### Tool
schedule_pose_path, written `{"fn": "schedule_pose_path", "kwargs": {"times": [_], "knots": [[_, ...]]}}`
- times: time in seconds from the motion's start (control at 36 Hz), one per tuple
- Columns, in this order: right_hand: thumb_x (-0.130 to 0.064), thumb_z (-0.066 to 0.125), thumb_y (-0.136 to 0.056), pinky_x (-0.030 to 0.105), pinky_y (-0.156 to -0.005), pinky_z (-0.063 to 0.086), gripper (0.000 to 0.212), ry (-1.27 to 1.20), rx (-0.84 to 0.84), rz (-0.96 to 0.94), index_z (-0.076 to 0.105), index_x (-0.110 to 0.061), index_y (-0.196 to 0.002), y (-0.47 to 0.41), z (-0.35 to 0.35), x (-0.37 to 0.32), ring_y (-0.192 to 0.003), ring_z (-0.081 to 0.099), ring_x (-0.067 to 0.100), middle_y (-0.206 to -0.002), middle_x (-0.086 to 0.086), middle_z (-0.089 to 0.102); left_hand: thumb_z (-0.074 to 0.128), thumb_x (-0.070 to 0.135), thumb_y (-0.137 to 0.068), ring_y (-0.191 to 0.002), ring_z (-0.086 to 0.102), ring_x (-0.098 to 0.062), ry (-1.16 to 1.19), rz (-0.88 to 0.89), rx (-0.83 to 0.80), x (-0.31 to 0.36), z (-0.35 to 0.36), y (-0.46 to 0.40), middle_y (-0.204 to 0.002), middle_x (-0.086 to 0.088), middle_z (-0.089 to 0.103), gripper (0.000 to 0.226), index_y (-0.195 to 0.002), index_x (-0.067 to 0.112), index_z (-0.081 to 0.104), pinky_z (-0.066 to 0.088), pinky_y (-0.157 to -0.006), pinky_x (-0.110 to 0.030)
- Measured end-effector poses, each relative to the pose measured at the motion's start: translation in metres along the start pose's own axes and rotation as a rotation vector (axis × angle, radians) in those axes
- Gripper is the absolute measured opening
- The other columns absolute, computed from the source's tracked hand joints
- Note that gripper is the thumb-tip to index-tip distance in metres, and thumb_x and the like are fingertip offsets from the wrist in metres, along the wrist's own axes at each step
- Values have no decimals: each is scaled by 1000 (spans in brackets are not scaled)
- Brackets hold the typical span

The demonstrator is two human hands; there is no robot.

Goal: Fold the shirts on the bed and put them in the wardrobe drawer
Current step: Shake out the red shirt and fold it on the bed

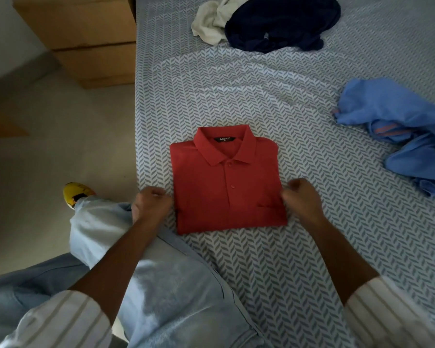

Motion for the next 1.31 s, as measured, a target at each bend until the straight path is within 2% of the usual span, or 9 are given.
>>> {"fn": "schedule_pose_path", "kwargs": {"times": [0.11, 0.19, 0.25, 0.31, 0.39, 0.64, 0.92, 1.14, 1.31], "knots": [[-32, 69, -61, 33, -62, 50, 19, -179, -66, 65, 63, -14, -65, -21, 9, -20, -67, 64, 22, -66, 6, 67, 70, 37, -67, -85, 70, -24, 117, -51, -20, 12, 6, -15, -83, 2, 74, 18, -82, 26, 71, 59, -85, -40], [-27, 84, -65, 40, -75, 62, 29, -341, -151, 139, 72, -7, -82, -32, 16, -39, -77, 74, 24, -84, 10, 76, 79, 47, -58, -77, 72, -25, 184, -91, -94, 18, 17, -34, -76, -2, 75, 34, -77, 19, 74, 61, -80, -45], [-19, 85, -74, 33, -65, 61, 24, -399, -244, 175, 69, -9, -90, -33, 21, -52, -80, 72, 21, -89, 8, 74, 84, 52, -48, -73, 73, -25, 227, -144, -132, 22, 22, -45, -76, -5, 76, 51, -81, 14, 74, 62, -76, -45], [-19, 85, -76, 28, -61, 57, 24, -411, -329, 206, 68, -13, -91, -37, 25, -61, -82, 71, 20, -91, 6, 73, 88, 46, -57, -68, 71, -25, 253, -179, -195, 31, 26, -47, -77, -8, 75, 47, -84, 10, 73, 60, -64, -35], [-22, 89, -69, 38, -78, 61, 41, -396, -441, 230, 73, -13, -105, -48, 33, -67, -93, 73, 25, -100, 8, 77, 86, 36, -71, -55, 60, -20, 241, -204, -298, 41, 32, -51, -78, -9, 73, 34, -86, 8, 72, 43, -48, -23], [-16, 80, -81, 41, -94, 56, 40, -483, -565, 80, 70, -16, -120, -62, 38, -74, -105, 72, 23, -113, 7, 75, 73, 12, -89, -104, 72, -23, 647, -70, -551, 65, 50, -58, -114, -10, 74, 31, -120, 9, 68, 56, -94, -40], [-22, 91, -67, 47, -99, 54, 62, -460, -592, 28, 68, -20, -125, -56, 39, -77, -109, 70, 23, -116, 4, 74, 68, 7, -92, -107, 70, -24, 667, -105, -684, 56, 56, -49, -118, -11, 72, 38, -129, 8, 61, 59, -84, -36], [-8, 79, -79, 35, -92, 55, 42, -522, -619, -165, 70, -13, -119, -26, 13, -144, -106, 71, 20, -114, 7, 75, 60, 9, -97, -113, 67, -30, 757, 98, -614, 84, 2, -34, -123, -15, 69, 33, -130, 9, 61, 54, -97, -52], [4, 77, -74, 40, -93, 56, 48, -552, -656, -321, 68, -5, -120, 17, 5, -209, -105, 71, 26, -114, 13, 74, 54, 0, -97, -107, 68, -28, 844, 288, -482, 99, -83, -7, -122, -20, 69, 34, -130, 2, 59, 57, -92, -42]]}}
Point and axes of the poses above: each hand's wrist, its own y-axis away from the middle knuckle, its own z-axis out of the palm, x = y × z, the point moved 6 cm from there along -y, towards the middle knuckle
